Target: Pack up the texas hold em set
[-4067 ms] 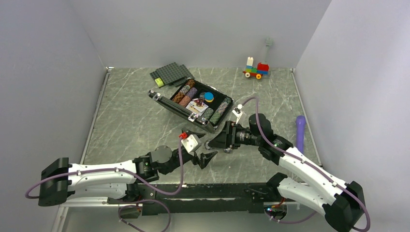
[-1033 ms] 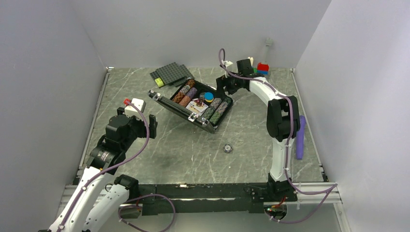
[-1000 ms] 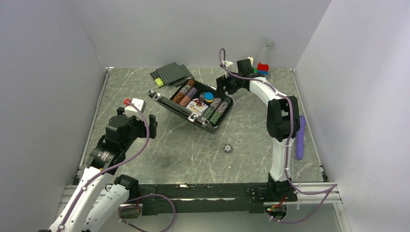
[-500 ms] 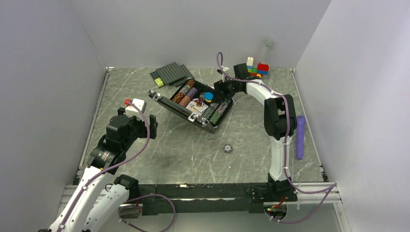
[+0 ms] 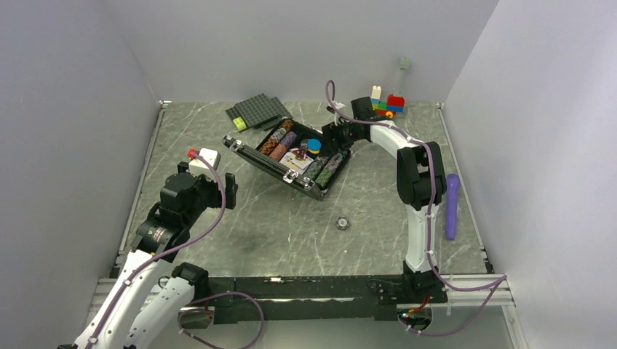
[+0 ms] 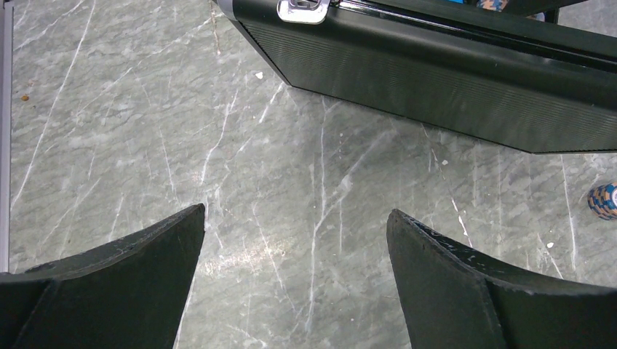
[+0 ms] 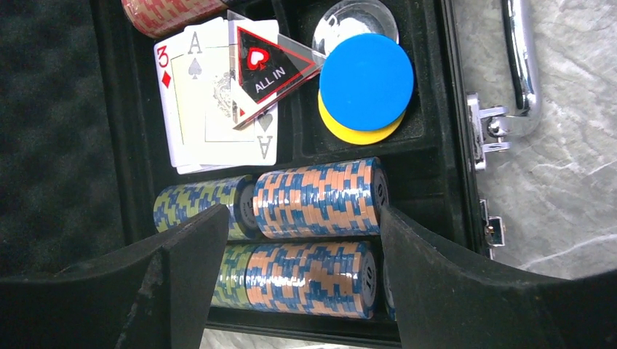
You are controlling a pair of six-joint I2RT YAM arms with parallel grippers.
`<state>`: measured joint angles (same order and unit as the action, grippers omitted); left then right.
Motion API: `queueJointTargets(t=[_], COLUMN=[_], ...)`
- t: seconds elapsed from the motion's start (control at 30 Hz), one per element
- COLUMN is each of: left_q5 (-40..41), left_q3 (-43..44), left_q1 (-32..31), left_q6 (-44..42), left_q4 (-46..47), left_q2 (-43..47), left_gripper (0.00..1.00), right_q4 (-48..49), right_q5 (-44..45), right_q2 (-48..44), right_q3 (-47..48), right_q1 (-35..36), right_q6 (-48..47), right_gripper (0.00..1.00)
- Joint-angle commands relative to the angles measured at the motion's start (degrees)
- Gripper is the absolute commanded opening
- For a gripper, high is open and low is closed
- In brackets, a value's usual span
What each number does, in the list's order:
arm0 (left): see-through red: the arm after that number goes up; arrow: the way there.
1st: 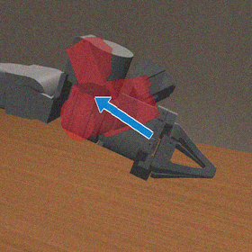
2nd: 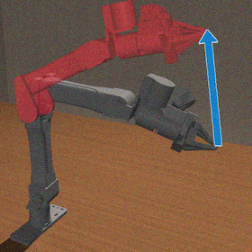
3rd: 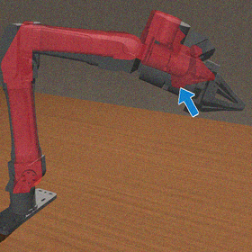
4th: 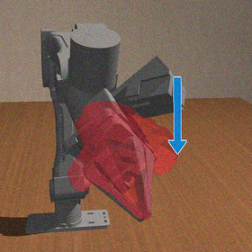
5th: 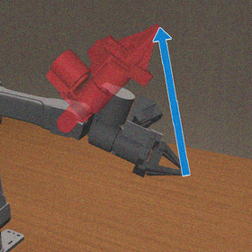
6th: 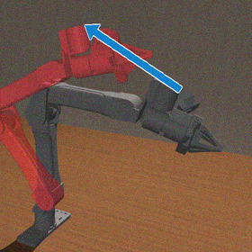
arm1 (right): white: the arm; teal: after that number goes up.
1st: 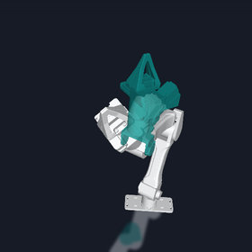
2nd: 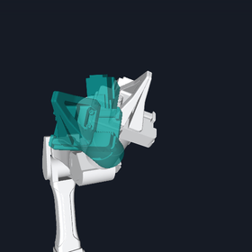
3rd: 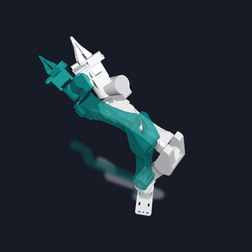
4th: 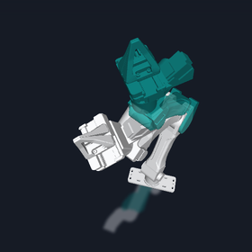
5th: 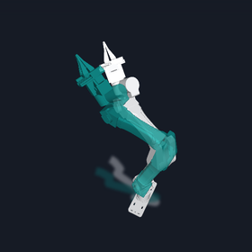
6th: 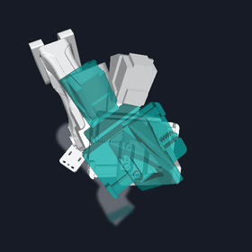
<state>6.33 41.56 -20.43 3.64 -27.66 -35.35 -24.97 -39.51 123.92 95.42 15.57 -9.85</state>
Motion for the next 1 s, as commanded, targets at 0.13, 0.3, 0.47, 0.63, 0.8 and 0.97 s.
queueJointTargets(t=[0.13,0.3,0.47,0.63,0.8,0.97], left_q5=[-0.4,-0.4,-0.7,-1.1,-0.7,-1.3], left_q3=[0.1,0.1,0.1,-0.4,-0.6,-0.4], left_q1=[0.3,0.3,0.3,0.3,0.3,0.2], left_q6=[-0.4,-0.4,-0.9,-1.3,-1.2,-0.3], left_q4=[1.7,1.8,1.7,2.3,2.3,2.1], left_q2=[0.6,0.7,1.2,2.7,3.1,3.2], left_gripper=[0.98,0.98,0.98,0.98,0.99,0.98], right_q4=[-0.3,0.1,2.5,7.5,10.7,21.6], right_q5=[-5.8,-5.5,0.2,6.6,10.7,6.9], right_q2=[-0.9,-1.7,-4.9,-11.3,-18.4,-28.1], right_q3=[-2.7,-3.4,-5.0,-8.3,-12.7,-24.3], right_q1=[2.6,3.6,3.5,2.3,0.7,-5.1], right_q6=[-0.3,-0.2,1.7,5.8,10.4,23.8], right_gripper=[0.79,0.79,0.81,0.86,0.99,1.0])
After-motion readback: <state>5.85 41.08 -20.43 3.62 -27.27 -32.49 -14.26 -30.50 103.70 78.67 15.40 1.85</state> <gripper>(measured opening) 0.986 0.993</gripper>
